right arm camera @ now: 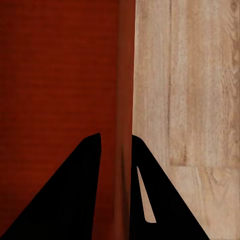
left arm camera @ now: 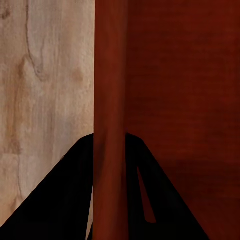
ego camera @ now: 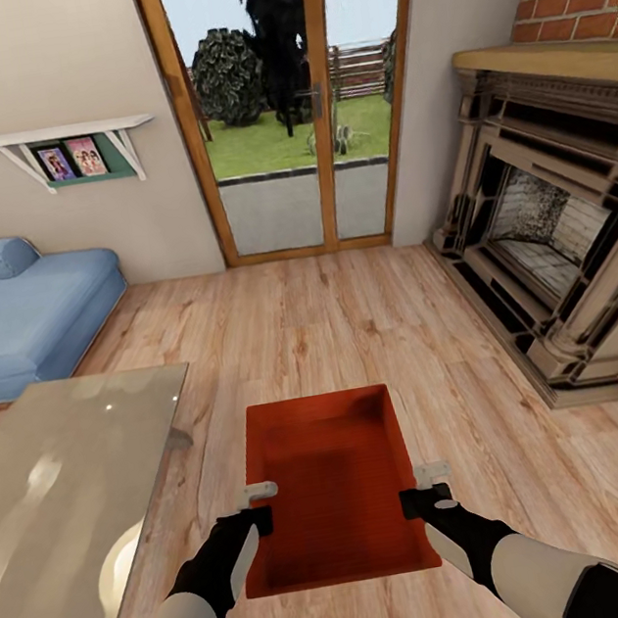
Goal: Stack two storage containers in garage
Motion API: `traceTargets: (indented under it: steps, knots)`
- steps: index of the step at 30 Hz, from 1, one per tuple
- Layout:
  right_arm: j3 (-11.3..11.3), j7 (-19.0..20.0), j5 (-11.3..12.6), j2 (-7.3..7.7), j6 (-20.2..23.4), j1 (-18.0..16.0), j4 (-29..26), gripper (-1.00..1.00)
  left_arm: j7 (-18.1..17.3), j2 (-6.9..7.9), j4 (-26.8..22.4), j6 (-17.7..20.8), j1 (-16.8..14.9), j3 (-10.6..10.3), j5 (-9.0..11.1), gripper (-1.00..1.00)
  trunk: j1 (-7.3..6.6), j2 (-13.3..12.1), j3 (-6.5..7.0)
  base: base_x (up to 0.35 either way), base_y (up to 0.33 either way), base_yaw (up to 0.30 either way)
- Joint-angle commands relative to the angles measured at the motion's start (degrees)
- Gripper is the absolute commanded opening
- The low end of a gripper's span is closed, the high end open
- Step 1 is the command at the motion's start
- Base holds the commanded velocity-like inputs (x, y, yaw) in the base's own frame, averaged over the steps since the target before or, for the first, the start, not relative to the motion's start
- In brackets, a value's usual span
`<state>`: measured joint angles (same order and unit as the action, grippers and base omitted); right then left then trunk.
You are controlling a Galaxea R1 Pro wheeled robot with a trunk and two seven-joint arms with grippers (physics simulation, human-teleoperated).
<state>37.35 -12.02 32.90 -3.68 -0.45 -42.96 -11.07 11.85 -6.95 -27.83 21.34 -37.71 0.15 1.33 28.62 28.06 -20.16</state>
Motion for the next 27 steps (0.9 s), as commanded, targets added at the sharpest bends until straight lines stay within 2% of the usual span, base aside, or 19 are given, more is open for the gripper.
traceTargets:
  steps: [1,27]
  knots:
    - [-1.9,-1.2,-0.9,1.13,-0.2,-0.1,-0.2,-1.0,0.5,0.54,2.0,0.5,0.0,0.0,-0.8,-1.0,0.03,0.1,0.02,0.0,0.0,0.0]
    - [-2.0,-1.2,-0.9,1.13,-0.1,-0.1,-0.2,-1.0,0.4,0.54,2.0,0.5,0.0,0.0,-0.8,-1.0,0.03,0.1,2.02,0.0,0.0,0.0]
